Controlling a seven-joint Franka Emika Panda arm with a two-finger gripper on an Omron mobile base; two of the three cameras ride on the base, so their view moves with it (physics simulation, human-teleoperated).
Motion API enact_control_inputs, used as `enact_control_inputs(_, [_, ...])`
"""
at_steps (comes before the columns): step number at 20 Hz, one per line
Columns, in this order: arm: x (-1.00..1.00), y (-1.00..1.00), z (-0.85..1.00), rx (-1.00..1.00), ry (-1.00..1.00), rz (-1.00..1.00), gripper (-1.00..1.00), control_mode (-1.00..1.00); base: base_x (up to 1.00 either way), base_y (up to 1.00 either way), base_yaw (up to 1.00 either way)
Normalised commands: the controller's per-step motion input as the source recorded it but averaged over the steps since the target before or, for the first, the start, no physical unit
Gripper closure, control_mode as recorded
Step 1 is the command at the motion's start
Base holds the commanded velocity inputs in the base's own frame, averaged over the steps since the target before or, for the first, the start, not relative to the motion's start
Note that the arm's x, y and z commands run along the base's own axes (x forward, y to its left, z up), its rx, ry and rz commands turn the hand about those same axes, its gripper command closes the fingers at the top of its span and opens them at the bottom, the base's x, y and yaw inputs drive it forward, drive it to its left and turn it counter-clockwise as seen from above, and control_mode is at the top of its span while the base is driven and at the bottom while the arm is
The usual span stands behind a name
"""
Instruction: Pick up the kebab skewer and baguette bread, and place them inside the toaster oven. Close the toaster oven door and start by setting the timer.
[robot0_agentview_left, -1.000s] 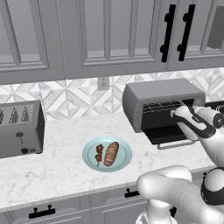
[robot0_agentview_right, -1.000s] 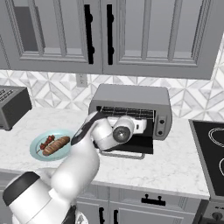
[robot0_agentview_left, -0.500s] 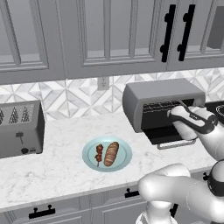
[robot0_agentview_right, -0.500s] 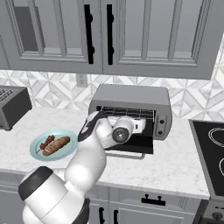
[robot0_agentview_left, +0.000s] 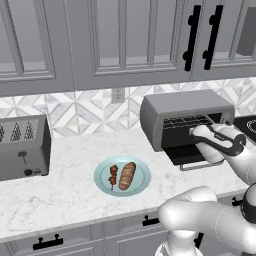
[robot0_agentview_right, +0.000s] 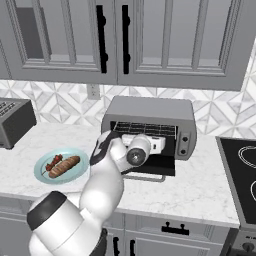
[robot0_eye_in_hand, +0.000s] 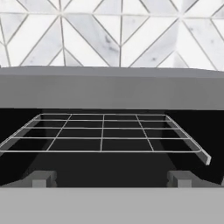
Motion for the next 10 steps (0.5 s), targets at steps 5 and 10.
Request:
enact_control_inputs(5, [0.24, 0.00, 0.00, 0.02, 0.00, 0.00, -1.00, -1.00, 0.00, 0.00, 0.00])
enact_control_inputs(10, [0.34, 0.00, -0.02, 0.04, 0.00, 0.00, -1.00, -1.00, 0.00, 0.00, 0.00])
